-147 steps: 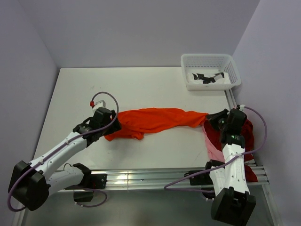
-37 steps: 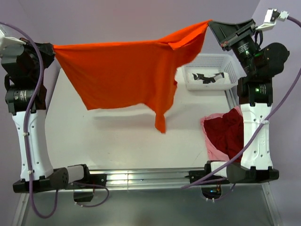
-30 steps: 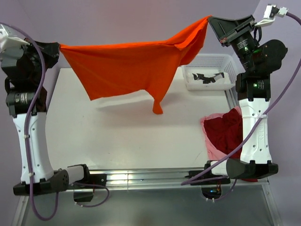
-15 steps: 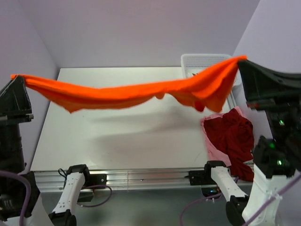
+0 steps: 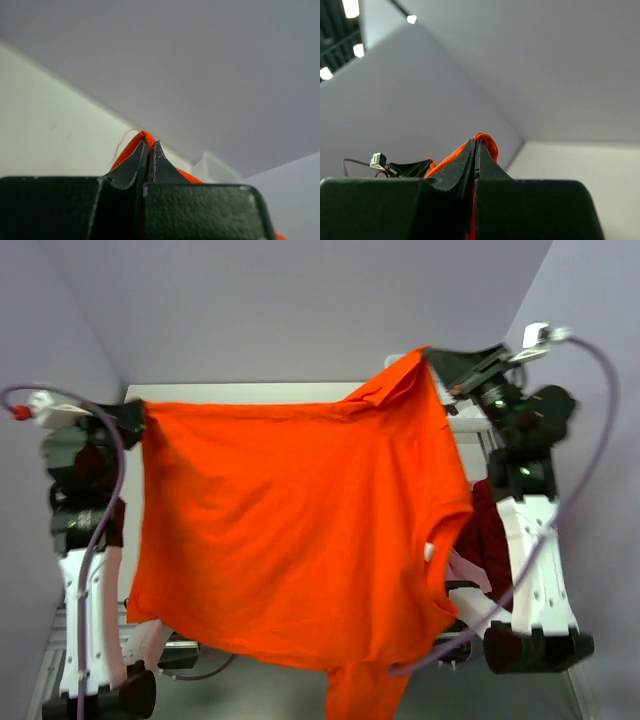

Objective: Roll the t-shirts
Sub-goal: Flatten the tshirt

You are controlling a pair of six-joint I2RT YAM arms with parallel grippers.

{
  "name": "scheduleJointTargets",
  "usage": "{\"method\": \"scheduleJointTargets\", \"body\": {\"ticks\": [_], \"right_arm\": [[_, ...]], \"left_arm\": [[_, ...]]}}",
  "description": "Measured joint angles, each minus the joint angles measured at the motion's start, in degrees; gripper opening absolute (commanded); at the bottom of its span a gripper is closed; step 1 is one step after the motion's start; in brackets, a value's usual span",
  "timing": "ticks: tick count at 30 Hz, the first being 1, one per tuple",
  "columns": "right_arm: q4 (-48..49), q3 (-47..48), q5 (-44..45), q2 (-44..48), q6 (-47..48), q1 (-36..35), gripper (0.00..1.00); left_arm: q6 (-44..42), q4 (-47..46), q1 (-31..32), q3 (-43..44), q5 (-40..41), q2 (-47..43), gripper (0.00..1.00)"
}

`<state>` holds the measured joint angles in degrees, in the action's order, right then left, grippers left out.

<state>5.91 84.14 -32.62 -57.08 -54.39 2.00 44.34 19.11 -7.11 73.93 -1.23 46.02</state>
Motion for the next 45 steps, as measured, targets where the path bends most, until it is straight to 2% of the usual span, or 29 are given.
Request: {"method": "scheduleJointTargets", "body": {"ticks": [5,7,10,13,17,21,25,28,29,31,32,34,36,39,41,45], "right_arm": [[3.06,-27.26,0.55,-4.39,-2.86,-0.11,0.00],[4.87,-34.40,0.70,-5.11,-3.39,-0.48,0.00],[10.99,-38.10,0.70,-9.75,-3.78,-2.47,0.00],[17.99,-37.20,0.83,-16.83,-3.58,-4.90,0.00],[22.97,-32.48,1.97,-28.39,-2.75,-7.67,0.00],[24.46,-25.79,3.23,-37.92,-2.01,-9.09,0.00],[24.28,-15.15,4.00,-47.32,-1.40,-9.51,0.00],[23.63,-3.80,4.33,-55.56,-1.25,-9.55,0.01],[22.77,0.72,4.33,-58.42,-1.20,-9.60,0.36],[21.24,10.56,4.79,-64.96,-1.53,-9.64,0.84],[20.09,16.26,5.31,-68.35,-1.44,-9.64,0.85],[16.70,25.83,5.77,-73.88,-1.07,-9.68,0.86],[13.99,30.80,6.05,-76.48,-1.20,-9.68,0.86],[10.34,30.99,6.32,-75.69,-0.07,-9.68,0.86],[9.33,27.19,6.67,-72.78,1.18,-9.68,0.82],[5.81,12.46,7.41,-61.18,3.69,-9.64,0.70]], "left_arm": [[2.78,-5.22,-0.04,-24.02,0.37,1.07,0.01],[3.74,-7.91,-0.04,-32.72,1.49,-0.61,0.01],[5.46,-14.16,-0.04,-41.59,3.19,-1.77,0.01],[6.43,-20.20,-0.04,-44.09,4.35,2.01,0.01],[6.58,-29.86,-0.04,-43.52,5.62,13.14,0.00],[6.51,-33.22,-0.04,-40.17,6.03,23.63,0.00],[6.01,-35.26,-0.04,-32.54,6.49,33.14,0.00],[5.66,-36.65,-0.04,-25.16,7.30,40.52,0.00],[5.51,-36.98,-0.07,-22.60,7.56,43.19,0.06],[4.63,-37.24,-0.37,-16.50,7.19,49.46,0.42],[4.20,-36.59,-0.55,-13.40,6.82,52.37,0.70],[4.68,-31.52,-1.09,-3.96,6.19,59.84,0.78],[5.01,-29.27,-1.84,2.71,5.29,65.55,0.81],[5.07,-25.73,-3.23,2.51,3.93,66.47,0.82],[4.98,-23.67,-3.89,1.20,3.82,65.22,0.82],[4.42,-17.53,-4.33,-1.20,3.93,59.23,0.80]]}}
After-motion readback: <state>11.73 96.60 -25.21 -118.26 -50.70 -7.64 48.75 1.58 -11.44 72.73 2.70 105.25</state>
